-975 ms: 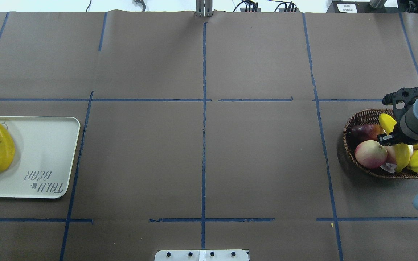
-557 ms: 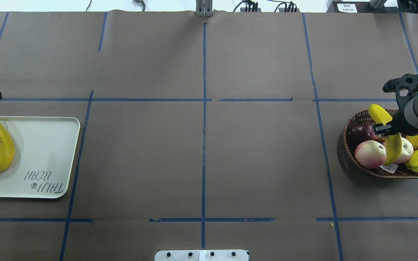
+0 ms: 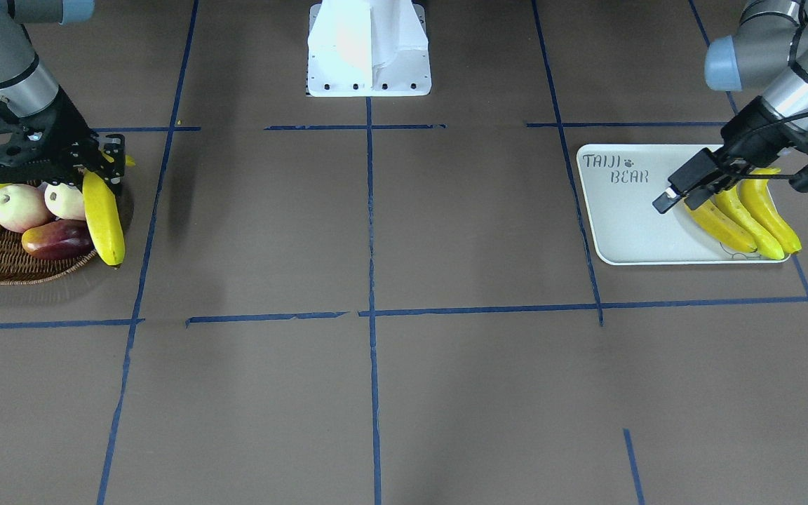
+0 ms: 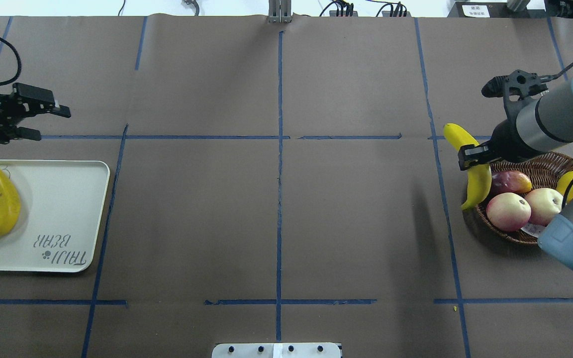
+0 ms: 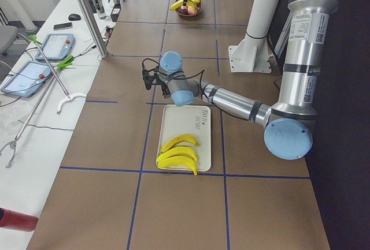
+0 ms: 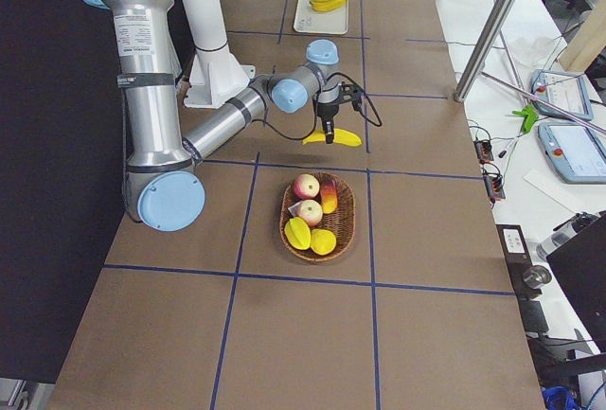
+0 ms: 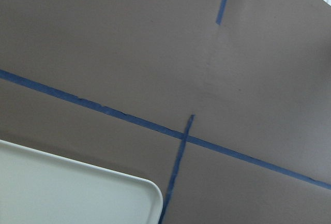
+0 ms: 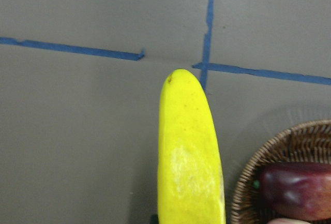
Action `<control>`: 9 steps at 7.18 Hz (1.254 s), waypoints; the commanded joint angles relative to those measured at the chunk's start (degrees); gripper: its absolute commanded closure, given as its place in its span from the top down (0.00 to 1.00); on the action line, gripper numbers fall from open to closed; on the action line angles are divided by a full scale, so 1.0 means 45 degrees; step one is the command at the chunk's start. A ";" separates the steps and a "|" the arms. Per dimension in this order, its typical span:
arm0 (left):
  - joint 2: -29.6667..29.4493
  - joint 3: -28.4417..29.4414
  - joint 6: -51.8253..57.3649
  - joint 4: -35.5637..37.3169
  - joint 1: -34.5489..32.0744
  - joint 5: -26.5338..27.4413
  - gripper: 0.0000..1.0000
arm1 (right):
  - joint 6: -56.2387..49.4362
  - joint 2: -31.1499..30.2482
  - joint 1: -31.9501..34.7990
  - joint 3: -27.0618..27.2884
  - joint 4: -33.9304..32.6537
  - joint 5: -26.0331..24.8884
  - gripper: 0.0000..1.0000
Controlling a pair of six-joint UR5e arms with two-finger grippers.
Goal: Transfer all bananas from basket to plate
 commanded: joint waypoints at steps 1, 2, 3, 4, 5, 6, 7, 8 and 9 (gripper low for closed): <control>-0.1587 0.0075 -0.2972 -0.0072 0.1156 0.0034 1.00 | 0.1593 0.1711 -0.0284 -0.0131 0.0558 0.0585 0.01; -0.2444 0.0307 -0.4416 -0.0014 0.1681 0.0034 1.00 | 0.2800 0.1795 -0.0731 -0.0519 0.2478 0.0566 0.01; -0.3110 0.0406 -0.5590 0.0064 0.2073 0.0053 1.00 | 0.3643 0.1951 -0.1199 -0.1103 0.4334 0.0528 0.01; -0.3658 0.0504 -0.6530 0.0084 0.2425 0.0073 1.00 | 0.3903 0.2475 -0.1687 -0.1611 0.5184 0.0488 0.01; -0.4108 0.0621 -0.7255 0.0065 0.2526 0.0131 1.00 | 0.4080 0.3215 -0.2040 -0.2003 0.5231 0.0449 0.02; -0.4770 0.0758 -0.7958 0.0103 0.2836 0.0634 1.00 | 0.4333 0.3725 -0.2527 -0.2336 0.5251 0.0062 0.02; -0.5512 0.0972 -0.8545 0.0162 0.3554 0.1587 1.00 | 0.4355 0.4175 -0.2938 -0.2417 0.5232 -0.0444 0.01; -0.5770 0.1013 -0.8822 0.0162 0.4277 0.2409 1.00 | 0.4374 0.4527 -0.3194 -0.2611 0.5232 -0.0701 0.01; -0.5986 0.1013 -0.8863 0.0182 0.4690 0.2842 1.00 | 0.4374 0.4743 -0.3293 -0.2709 0.5232 -0.0781 0.01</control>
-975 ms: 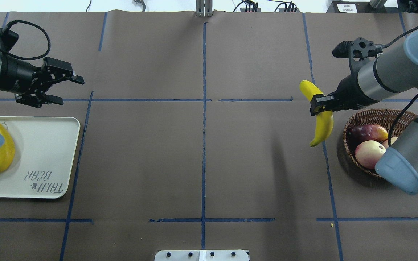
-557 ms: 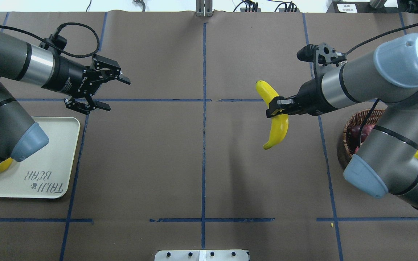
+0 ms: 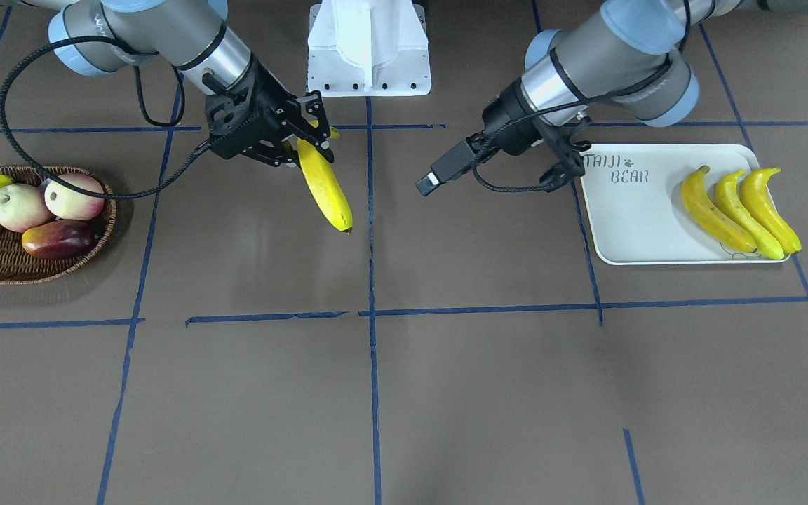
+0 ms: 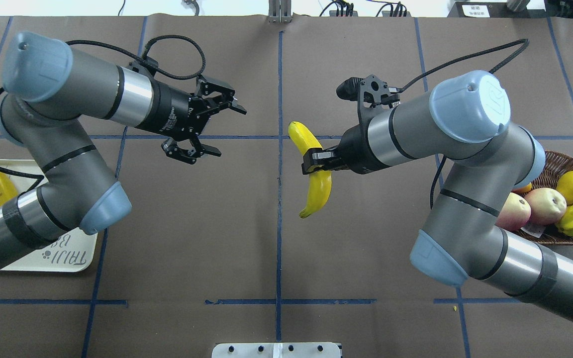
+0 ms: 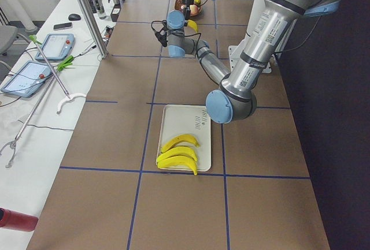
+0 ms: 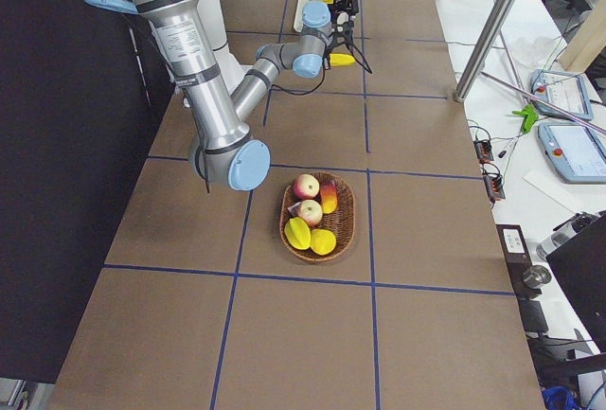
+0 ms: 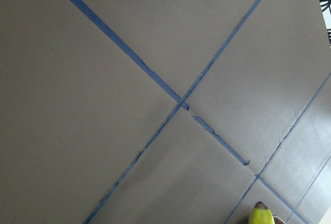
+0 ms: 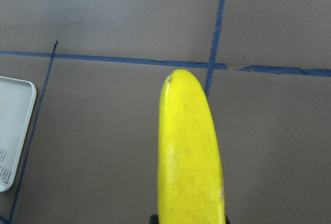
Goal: Transfer all bananas from basket to plate
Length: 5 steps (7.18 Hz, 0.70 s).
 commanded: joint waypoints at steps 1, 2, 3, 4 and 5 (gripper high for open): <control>-0.0483 0.0273 -0.0214 0.0022 0.0888 0.0713 1.00 | 0.0059 0.0541 -0.0374 -0.0180 0.0004 -0.0267 0.01; -0.0813 0.0488 -0.0233 0.0022 0.1007 0.0887 1.00 | 0.0408 0.0717 -0.0569 -0.0180 0.0024 -0.0596 0.01; -0.0913 0.0529 -0.0233 0.0022 0.1356 0.1315 1.00 | 0.0469 0.0873 -0.0687 -0.0180 0.0024 -0.0638 0.01; -0.1011 0.0530 -0.0446 0.0022 0.1475 0.1493 1.00 | 0.0470 0.0875 -0.0785 -0.0180 0.0024 -0.0658 0.01; -0.1031 0.0588 -0.0970 0.0022 0.1496 0.1514 0.98 | 0.0470 0.0875 -0.0825 -0.0161 0.0043 -0.0639 0.02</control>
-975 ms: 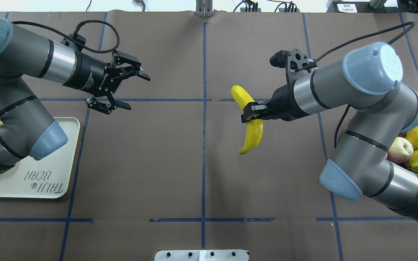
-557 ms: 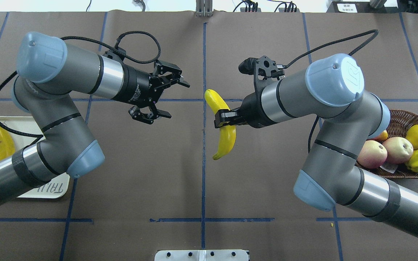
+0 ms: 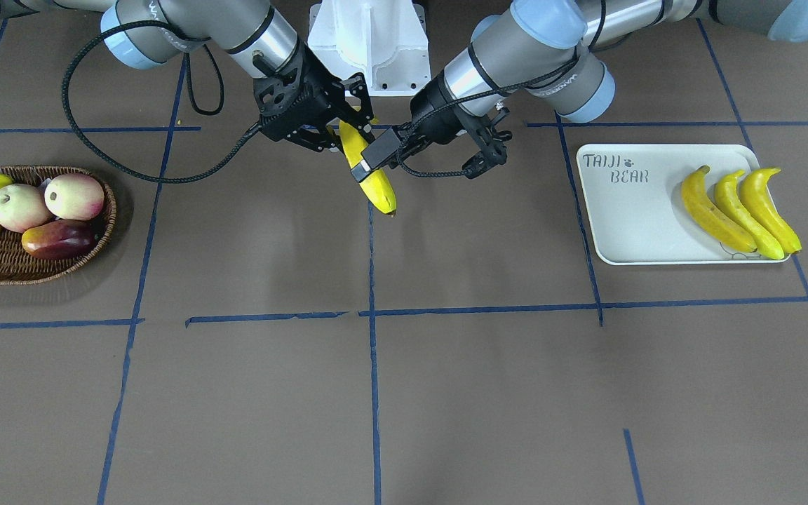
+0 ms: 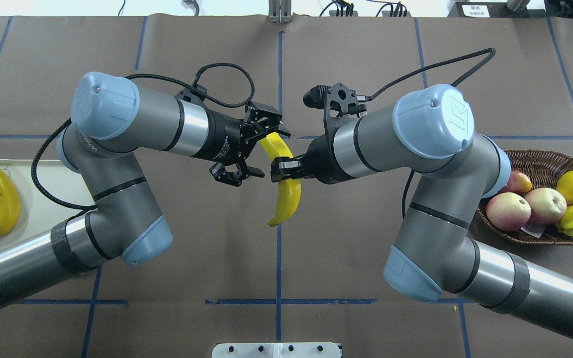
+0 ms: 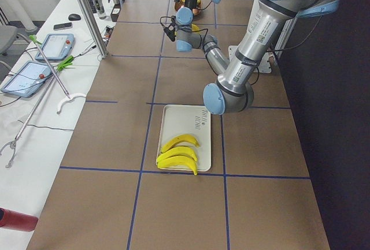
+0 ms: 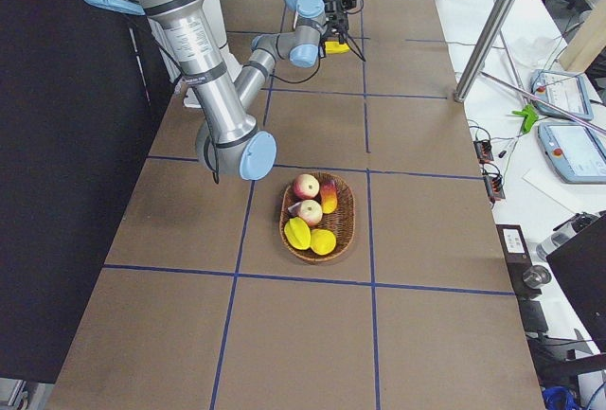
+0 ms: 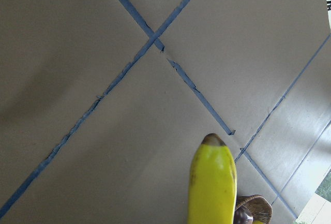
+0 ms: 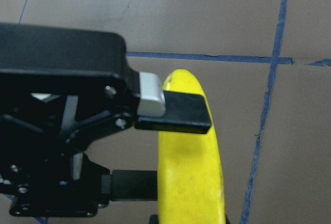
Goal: Transfer all bananas from basket to plate
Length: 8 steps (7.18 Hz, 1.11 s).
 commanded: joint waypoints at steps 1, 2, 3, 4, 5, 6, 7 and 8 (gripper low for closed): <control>-0.0069 0.0058 -0.0542 0.0000 0.0137 0.0122 0.85 | 0.0039 0.0026 -0.0080 0.0035 0.0015 -0.0028 0.03; -0.0049 0.0058 -0.0562 0.0000 0.0118 0.0103 0.49 | 0.0039 0.0026 -0.0080 0.0036 0.0015 -0.0009 0.04; -0.0049 0.0039 -0.0562 0.0000 0.0118 0.0103 0.07 | 0.0039 0.0026 -0.0080 0.0055 -0.0005 -0.0086 0.19; -0.0049 0.0039 -0.0543 -0.0019 0.0099 0.0103 0.00 | 0.0020 0.0026 -0.0099 0.0036 -0.0005 -0.0087 0.47; -0.0049 0.0039 -0.0543 -0.0020 0.0079 0.0083 0.00 | -0.0097 0.0007 -0.0099 0.0016 -0.0024 -0.0107 0.85; -0.0030 0.0039 -0.0543 -0.0020 0.0059 0.0103 0.00 | -0.0001 0.0006 -0.0099 0.0035 -0.0024 -0.0107 0.99; 0.0028 0.0039 -0.0485 -0.0020 0.0040 0.0103 0.00 | 0.0000 -0.0071 -0.0061 0.0074 -0.0082 -0.0029 0.99; 0.0145 0.0039 -0.0368 0.0000 -0.0018 0.0103 0.00 | -0.0039 -0.0168 0.0056 0.0113 -0.0122 0.0068 0.99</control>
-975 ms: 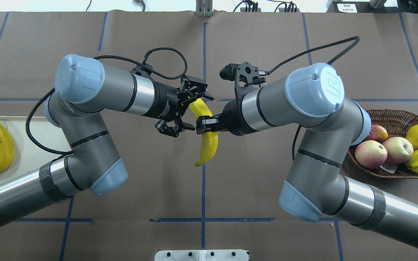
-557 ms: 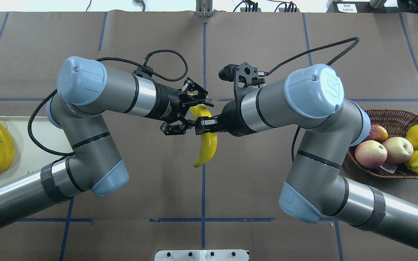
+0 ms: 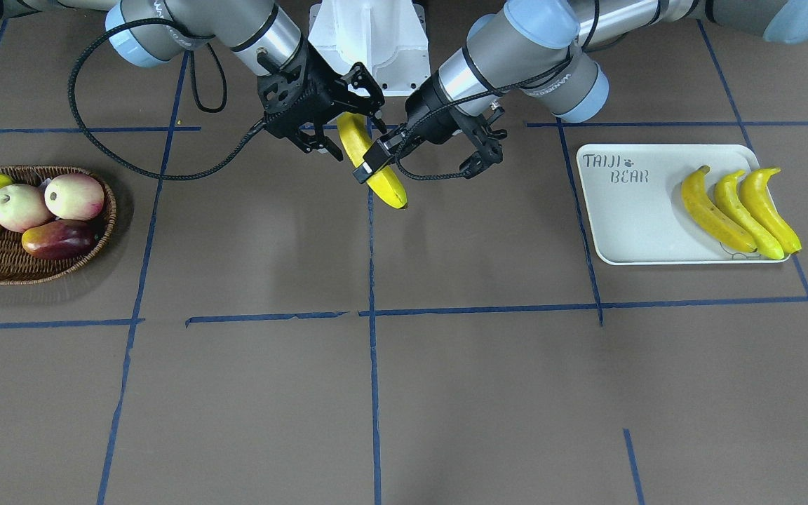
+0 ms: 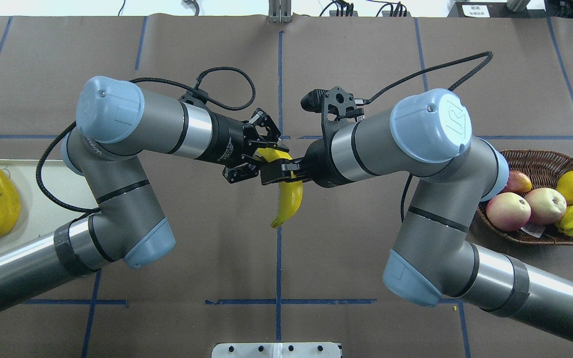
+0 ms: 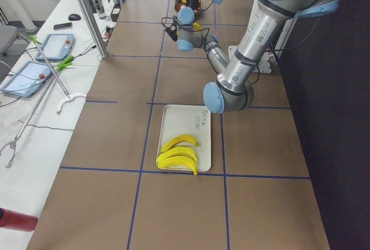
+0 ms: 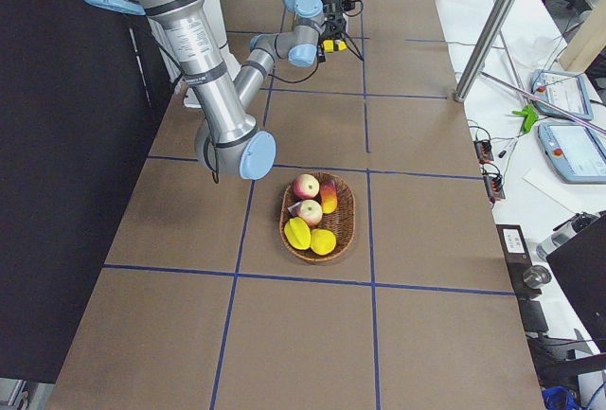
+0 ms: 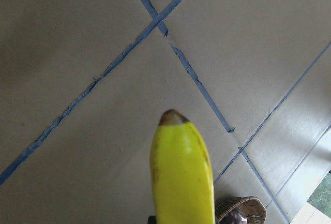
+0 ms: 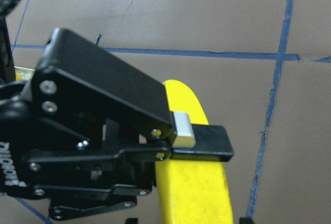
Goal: Transfer all bananas from basket to plate
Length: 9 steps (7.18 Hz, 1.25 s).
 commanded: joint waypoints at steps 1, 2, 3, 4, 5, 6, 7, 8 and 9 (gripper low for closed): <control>0.0511 0.0000 0.0123 0.0034 -0.0245 0.0040 0.00 | -0.0023 -0.0291 0.0331 0.0121 -0.0106 0.0387 0.99; 0.1018 -0.0020 0.0181 0.0131 -0.0634 0.0021 0.00 | -0.0043 -0.0679 0.0720 0.0141 -0.0126 0.1066 0.99; 0.1719 -0.0078 0.0337 0.0132 -0.1199 -0.0095 0.00 | -0.0159 -0.1321 0.1343 0.0141 -0.0126 0.1750 0.99; 0.2442 -0.0233 0.1228 0.0093 -0.1765 0.0078 0.00 | -0.0160 -0.1927 0.1813 0.0141 -0.0146 0.1911 0.99; 0.3938 -0.0563 0.2107 0.0073 -0.2409 0.0157 0.00 | -0.0199 -0.2687 0.2282 0.0083 -0.0165 0.1932 0.99; 0.4978 -0.0586 0.3720 0.0112 -0.2957 0.0042 0.00 | -0.0567 -0.3024 0.2712 0.0083 -0.0939 0.1933 0.99; 0.6051 -0.0586 0.5380 0.0112 -0.3407 -0.0037 0.00 | -0.2078 -0.3027 0.3084 0.0102 -0.2667 0.1933 0.99; 0.7126 -0.0567 0.7079 0.0112 -0.3740 -0.0038 0.00 | -0.3950 -0.3027 0.3494 0.0141 -0.4212 0.1933 0.99; 0.8219 -0.0567 0.8759 0.0073 -0.3956 -0.0038 0.00 | -0.5303 -0.3452 0.3846 0.0141 -0.4595 0.1933 0.99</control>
